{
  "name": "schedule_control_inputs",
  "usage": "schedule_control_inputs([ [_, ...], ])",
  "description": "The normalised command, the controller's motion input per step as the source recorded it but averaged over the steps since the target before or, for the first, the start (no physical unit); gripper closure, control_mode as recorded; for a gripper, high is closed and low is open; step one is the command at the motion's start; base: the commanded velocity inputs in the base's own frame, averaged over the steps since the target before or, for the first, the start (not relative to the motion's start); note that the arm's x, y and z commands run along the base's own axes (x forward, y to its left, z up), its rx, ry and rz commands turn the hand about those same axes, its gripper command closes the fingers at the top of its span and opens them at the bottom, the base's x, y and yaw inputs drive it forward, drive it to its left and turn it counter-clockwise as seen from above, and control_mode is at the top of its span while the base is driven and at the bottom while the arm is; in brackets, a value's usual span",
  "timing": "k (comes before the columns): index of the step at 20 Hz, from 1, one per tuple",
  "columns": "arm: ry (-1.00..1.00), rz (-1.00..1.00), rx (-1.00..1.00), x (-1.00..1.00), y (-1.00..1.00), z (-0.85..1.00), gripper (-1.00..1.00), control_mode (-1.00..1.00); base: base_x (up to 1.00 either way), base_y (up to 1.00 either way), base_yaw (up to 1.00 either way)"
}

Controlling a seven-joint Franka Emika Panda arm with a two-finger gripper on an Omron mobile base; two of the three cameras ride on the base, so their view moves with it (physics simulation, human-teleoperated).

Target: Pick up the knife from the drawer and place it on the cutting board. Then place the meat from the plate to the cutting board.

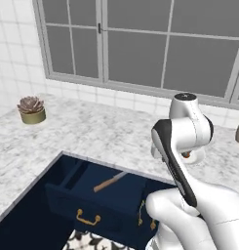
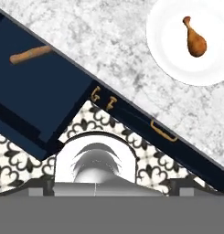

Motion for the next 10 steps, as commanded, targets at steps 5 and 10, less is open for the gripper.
schedule_control_inputs([
  [5,0.00,0.00,0.00,0.00,0.00,0.00,-1.00,1.00,0.12,-0.06,0.46],
  [10,0.00,0.02,0.00,-0.02,-0.01,0.00,-1.00,-1.00,0.00,-0.20,0.32],
])
